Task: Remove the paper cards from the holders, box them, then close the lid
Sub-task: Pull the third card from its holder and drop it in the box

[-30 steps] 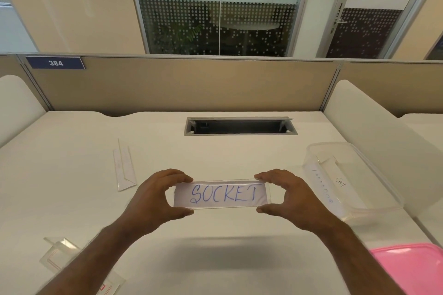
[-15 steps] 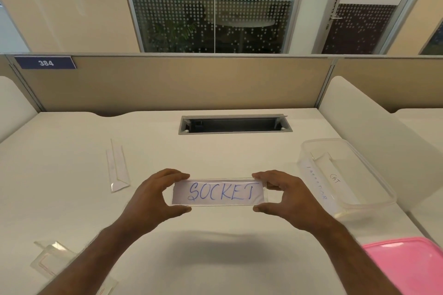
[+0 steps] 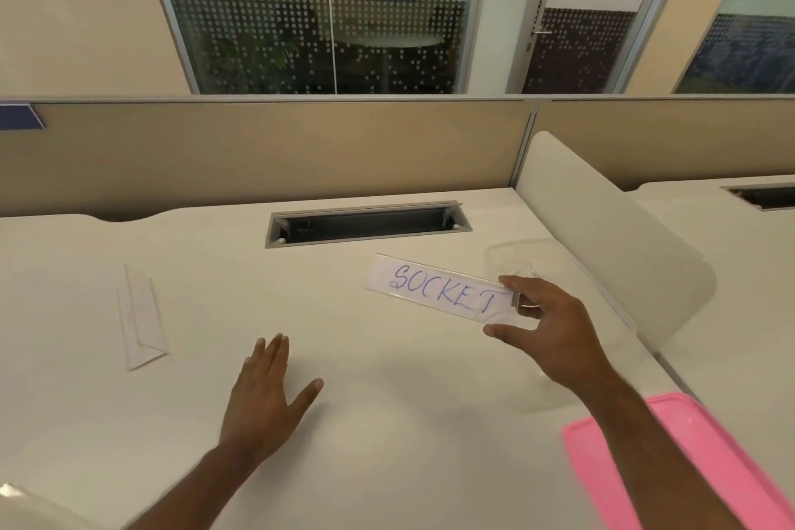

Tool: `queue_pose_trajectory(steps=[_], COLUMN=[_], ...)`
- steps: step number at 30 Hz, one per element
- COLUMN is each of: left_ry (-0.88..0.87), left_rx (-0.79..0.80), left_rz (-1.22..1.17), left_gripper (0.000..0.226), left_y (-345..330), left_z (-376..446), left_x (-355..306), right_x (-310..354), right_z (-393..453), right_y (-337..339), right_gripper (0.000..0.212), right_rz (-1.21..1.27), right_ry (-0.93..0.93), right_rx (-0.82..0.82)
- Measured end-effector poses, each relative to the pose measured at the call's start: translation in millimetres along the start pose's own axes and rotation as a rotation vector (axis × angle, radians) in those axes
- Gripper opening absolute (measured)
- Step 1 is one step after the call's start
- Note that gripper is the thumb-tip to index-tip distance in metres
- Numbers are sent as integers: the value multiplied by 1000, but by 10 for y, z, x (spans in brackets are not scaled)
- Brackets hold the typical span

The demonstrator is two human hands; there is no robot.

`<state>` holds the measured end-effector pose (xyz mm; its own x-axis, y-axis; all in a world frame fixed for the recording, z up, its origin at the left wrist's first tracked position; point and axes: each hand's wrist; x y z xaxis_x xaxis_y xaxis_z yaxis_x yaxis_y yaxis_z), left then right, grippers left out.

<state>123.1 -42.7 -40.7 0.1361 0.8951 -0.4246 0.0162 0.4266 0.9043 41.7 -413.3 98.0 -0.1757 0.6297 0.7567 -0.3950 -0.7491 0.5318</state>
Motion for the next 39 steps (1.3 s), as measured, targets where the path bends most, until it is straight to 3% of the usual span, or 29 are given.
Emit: queue_pose_trajectory(steps=[9,16,24,30,33,39], left_ry=[1,-10,-7,-7,-8,-7], left_rx=[85,77,80,78,78,86], left_rz=[124,178,194,199,200,196], left_gripper=[92,93,98,97,93,92], left_y=[-380,-409,-439,-437,-430,-425], left_z=[52,64,76,83,78,75], left_x=[-82,-45,-16,-12,-18,-16], right_x=[-304,-567,-698,-803,-883,-986], right_z=[69,25,91,196,269,338], right_y=[509,656,448,250,221,203], right_gripper=[66,64,51,54,62,36], right_rz=[-291,-545,-653,-800,-747,-673], right_ry=[-64,-128,-190,-383,-507,-548], right_rx=[-291,-360,-240,43,159,304])
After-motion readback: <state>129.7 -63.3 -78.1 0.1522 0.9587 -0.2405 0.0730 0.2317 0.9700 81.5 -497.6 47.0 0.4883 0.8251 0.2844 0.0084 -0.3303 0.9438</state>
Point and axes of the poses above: each hand's wrist, its own z-axis towards the middle knuckle, its own y-axis out of the back of the hand, x = y × z, and after that the axes turned 4 degrees about y, right-handed
